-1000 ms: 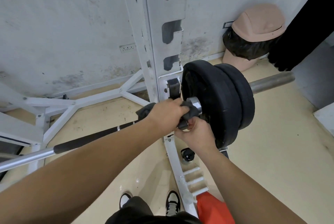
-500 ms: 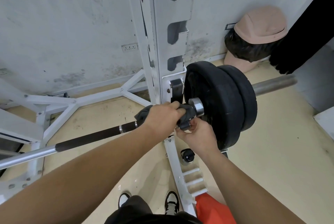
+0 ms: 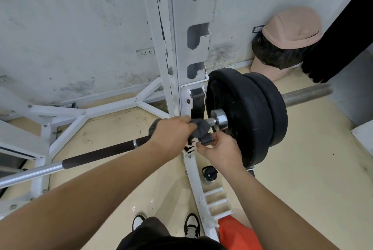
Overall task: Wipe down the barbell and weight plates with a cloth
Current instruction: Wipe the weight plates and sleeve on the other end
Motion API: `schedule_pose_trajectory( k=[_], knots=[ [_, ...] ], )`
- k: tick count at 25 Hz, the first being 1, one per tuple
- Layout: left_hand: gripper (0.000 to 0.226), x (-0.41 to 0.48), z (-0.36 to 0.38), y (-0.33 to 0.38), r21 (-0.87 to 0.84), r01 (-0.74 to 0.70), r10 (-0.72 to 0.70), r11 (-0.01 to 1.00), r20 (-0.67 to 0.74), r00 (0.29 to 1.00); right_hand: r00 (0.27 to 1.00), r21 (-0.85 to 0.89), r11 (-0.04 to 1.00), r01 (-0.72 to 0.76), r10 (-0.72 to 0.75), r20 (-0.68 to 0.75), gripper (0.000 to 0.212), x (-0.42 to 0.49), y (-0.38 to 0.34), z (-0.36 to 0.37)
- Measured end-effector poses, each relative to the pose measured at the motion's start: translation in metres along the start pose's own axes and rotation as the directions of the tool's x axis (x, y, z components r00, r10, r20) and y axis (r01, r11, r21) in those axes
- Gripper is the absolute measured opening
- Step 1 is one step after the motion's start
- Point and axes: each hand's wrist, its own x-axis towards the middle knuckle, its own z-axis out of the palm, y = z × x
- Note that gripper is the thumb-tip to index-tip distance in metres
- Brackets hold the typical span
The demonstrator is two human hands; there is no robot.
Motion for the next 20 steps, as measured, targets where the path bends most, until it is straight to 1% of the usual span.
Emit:
schedule_pose_trajectory(
  k=[1, 3, 6, 8, 9, 12, 13, 14, 15, 17, 19, 20],
  knots=[
    [0.026, -0.009, 0.003, -0.009, 0.041, 0.017, -0.017, 0.999, -0.005, 1.000, 1.000, -0.006, 1.000, -0.003, 0.003, -0.001, 0.033, 0.000, 0.000, 0.000],
    [0.024, -0.006, -0.001, -0.013, 0.056, 0.017, -0.015, 0.998, -0.024, 1.000, 1.000, -0.017, 1.000, -0.012, 0.012, -0.009, 0.034, 0.000, -0.002, 0.000],
    [0.017, 0.018, -0.004, 0.012, 0.003, -0.056, 0.056, 0.998, -0.090, 0.994, 1.000, -0.057, 0.998, -0.016, 0.016, -0.005, 0.032, -0.001, -0.006, -0.001],
    [0.019, 0.024, 0.007, 0.016, -0.047, -0.082, 0.075, 0.996, -0.136, 0.988, 1.000, -0.074, 0.997, -0.010, 0.009, -0.006, 0.031, -0.001, -0.007, -0.002],
    [0.021, 0.017, 0.013, 0.010, -0.079, -0.088, 0.077, 0.993, -0.131, 0.988, 1.000, -0.080, 0.997, -0.007, 0.006, -0.005, 0.031, -0.001, -0.007, -0.002],
    [0.024, -0.024, 0.024, -0.023, -0.076, -0.045, 0.033, 0.996, -0.152, 0.988, 1.000, -0.100, 0.995, -0.003, 0.002, -0.003, 0.033, -0.002, -0.007, -0.003],
    [0.023, -0.032, 0.021, -0.030, -0.068, -0.021, 0.010, 0.997, -0.158, 0.987, 1.000, -0.114, 0.993, 0.001, -0.001, -0.005, 0.033, -0.002, -0.007, -0.003],
    [0.018, -0.030, 0.017, -0.030, -0.071, 0.012, -0.022, 0.997, -0.133, 0.991, 1.000, -0.130, 0.991, 0.001, -0.003, -0.009, 0.032, -0.002, -0.009, -0.003],
    [0.014, -0.019, 0.010, -0.025, -0.090, 0.050, -0.061, 0.995, -0.114, 0.992, 1.000, -0.147, 0.989, 0.004, -0.006, -0.014, 0.031, -0.001, -0.010, -0.004],
    [0.013, 0.008, 0.002, 0.000, -0.138, 0.109, -0.124, 0.984, -0.102, 0.987, 1.000, -0.185, 0.983, 0.008, -0.008, -0.004, 0.028, -0.002, -0.015, -0.003],
    [0.015, 0.020, 0.007, 0.018, -0.144, 0.101, -0.113, 0.984, -0.077, 0.991, 1.000, -0.216, 0.976, -0.001, 0.000, -0.003, 0.027, 0.000, -0.018, -0.004],
    [0.015, 0.014, 0.010, 0.012, -0.143, 0.084, -0.096, 0.986, -0.080, 0.992, 1.000, -0.231, 0.973, 0.000, 0.000, -0.001, 0.028, 0.000, -0.019, -0.005]
  ],
)
